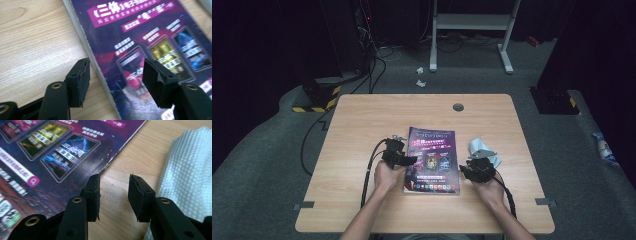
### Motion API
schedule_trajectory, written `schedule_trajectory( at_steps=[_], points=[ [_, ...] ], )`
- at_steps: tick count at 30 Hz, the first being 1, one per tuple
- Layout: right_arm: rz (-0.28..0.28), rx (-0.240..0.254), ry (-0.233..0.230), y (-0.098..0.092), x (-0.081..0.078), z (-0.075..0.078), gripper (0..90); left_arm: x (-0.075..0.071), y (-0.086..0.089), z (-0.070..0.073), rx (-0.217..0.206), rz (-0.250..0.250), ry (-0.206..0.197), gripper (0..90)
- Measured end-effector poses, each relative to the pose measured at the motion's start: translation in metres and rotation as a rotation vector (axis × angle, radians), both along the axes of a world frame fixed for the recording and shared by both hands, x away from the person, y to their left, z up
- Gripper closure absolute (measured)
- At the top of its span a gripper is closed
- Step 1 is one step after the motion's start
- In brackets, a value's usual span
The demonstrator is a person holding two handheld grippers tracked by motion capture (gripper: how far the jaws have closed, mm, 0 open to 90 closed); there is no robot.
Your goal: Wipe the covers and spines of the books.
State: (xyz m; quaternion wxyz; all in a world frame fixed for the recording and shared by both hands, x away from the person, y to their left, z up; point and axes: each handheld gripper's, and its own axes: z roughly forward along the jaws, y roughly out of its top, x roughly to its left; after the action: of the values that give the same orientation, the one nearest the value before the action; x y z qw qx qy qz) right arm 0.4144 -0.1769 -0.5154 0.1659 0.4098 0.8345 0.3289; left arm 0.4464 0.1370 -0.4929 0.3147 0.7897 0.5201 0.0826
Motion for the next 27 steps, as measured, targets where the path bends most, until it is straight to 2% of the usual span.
schedule_trajectory(
  at_steps=[3, 4, 5, 6, 9, 11, 12, 13, 15, 18, 20, 25, 27],
  points=[
    [-0.009, 0.038, -0.016, -0.003, 0.001, -0.003, 58.3, 0.006, -0.004, 0.002, -0.012, 0.006, -0.019, 38.9],
    [-0.009, 0.038, -0.016, -0.003, 0.001, -0.003, 58.3, 0.006, -0.004, 0.002, -0.012, 0.006, -0.019, 38.9],
    [-0.005, 0.033, -0.028, -0.003, 0.001, -0.004, 57.6, 0.007, -0.004, 0.002, -0.025, 0.009, -0.024, 38.9],
    [-0.004, 0.018, -0.052, -0.003, 0.0, -0.005, 55.6, 0.01, -0.005, 0.002, -0.026, 0.004, -0.012, 38.9],
    [-0.009, 0.045, -0.083, -0.007, -0.002, -0.01, 54.4, 0.016, -0.009, 0.001, 0.013, 0.0, -0.001, 38.3],
    [-0.006, 0.067, -0.115, -0.01, -0.003, -0.013, 53.9, 0.019, -0.01, 0.001, 0.015, 0.004, 0.0, 38.0],
    [-0.008, 0.068, -0.113, -0.01, -0.003, -0.014, 53.9, 0.02, -0.01, 0.001, 0.005, 0.012, -0.005, 38.0],
    [-0.008, 0.068, -0.113, -0.01, -0.003, -0.014, 53.9, 0.022, -0.009, 0.0, 0.002, 0.014, 0.006, 38.0],
    [-0.008, 0.067, -0.115, -0.01, -0.003, -0.014, 53.9, 0.027, -0.008, -0.002, 0.023, 0.012, 0.038, 37.5],
    [-0.011, 0.069, -0.115, -0.01, -0.003, -0.014, 53.9, 0.03, -0.01, -0.002, 0.017, 0.009, 0.05, 36.6],
    [-0.011, 0.069, -0.116, -0.01, -0.003, -0.014, 53.9, 0.032, -0.013, -0.002, 0.039, 0.002, 0.051, 35.1],
    [-0.012, 0.051, -0.09, -0.006, -0.002, -0.01, 57.8, 0.037, -0.011, -0.004, -0.006, 0.031, 0.081, 36.5],
    [-0.01, 0.048, -0.087, -0.005, -0.001, -0.01, 58.5, 0.038, -0.011, -0.005, -0.012, 0.027, 0.097, 36.5]
  ],
)
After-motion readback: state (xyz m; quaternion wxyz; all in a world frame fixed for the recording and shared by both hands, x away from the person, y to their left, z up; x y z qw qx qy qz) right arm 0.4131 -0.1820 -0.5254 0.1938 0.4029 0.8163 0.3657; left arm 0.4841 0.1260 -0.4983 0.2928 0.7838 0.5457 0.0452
